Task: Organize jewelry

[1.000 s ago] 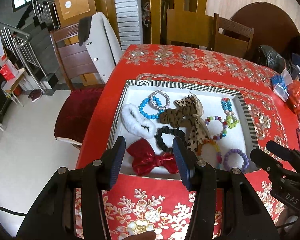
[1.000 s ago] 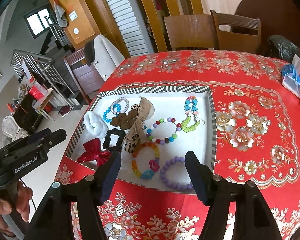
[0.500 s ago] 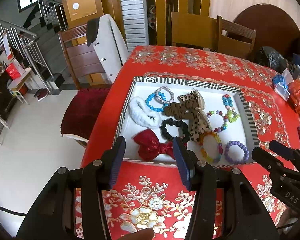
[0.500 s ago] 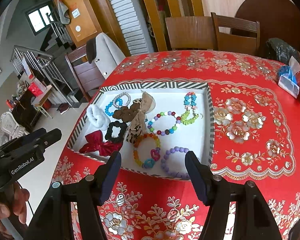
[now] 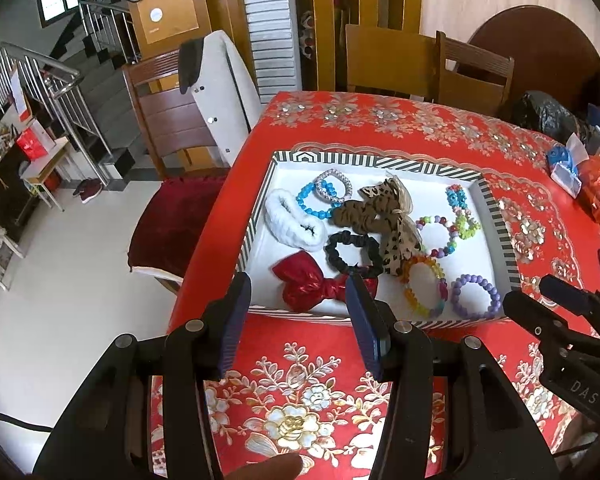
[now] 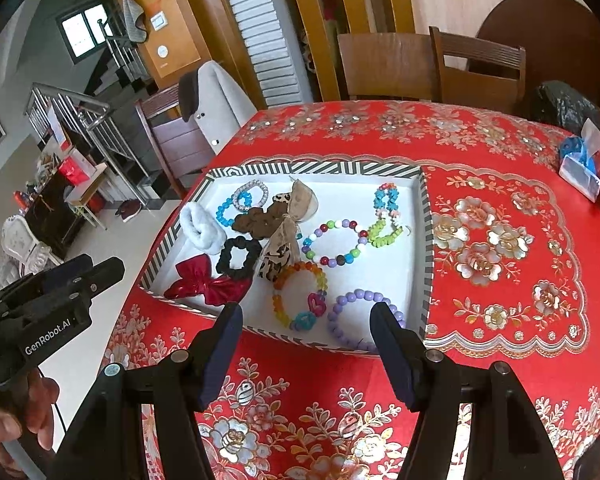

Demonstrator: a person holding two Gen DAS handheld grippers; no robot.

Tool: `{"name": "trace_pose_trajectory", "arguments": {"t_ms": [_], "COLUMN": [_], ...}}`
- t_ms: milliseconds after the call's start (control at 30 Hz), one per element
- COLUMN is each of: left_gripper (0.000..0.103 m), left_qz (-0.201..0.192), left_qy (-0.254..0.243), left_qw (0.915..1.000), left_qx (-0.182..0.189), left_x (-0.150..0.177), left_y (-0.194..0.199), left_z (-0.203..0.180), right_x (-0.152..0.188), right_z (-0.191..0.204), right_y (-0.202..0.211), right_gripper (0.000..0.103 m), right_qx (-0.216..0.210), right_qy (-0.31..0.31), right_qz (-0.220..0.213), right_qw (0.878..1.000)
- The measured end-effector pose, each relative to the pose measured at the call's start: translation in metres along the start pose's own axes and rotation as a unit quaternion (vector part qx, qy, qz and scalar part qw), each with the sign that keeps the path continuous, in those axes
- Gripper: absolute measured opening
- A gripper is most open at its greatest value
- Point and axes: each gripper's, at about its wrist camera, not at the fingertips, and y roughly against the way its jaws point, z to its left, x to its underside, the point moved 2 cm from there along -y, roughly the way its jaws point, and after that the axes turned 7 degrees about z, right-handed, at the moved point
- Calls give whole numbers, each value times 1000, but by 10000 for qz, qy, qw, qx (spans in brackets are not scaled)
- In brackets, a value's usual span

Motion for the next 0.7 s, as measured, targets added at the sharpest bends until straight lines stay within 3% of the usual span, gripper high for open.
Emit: {"name": "trace_pose_trajectory", "arguments": {"t_ms": [700], "left_gripper": [49], "left_qz": [83], "left_qy": [65], "left_qw": [9999], "left_qx": [-7], "left_x": [1], "left_y": [-7], "left_z": [3], "right_x": [-1], "right_z": [6], "right_y": [-10], "right_gripper": [64], "right_qx": [-23], "right_qy": [48], "right_qz": [124], "right_qw": [9999]}}
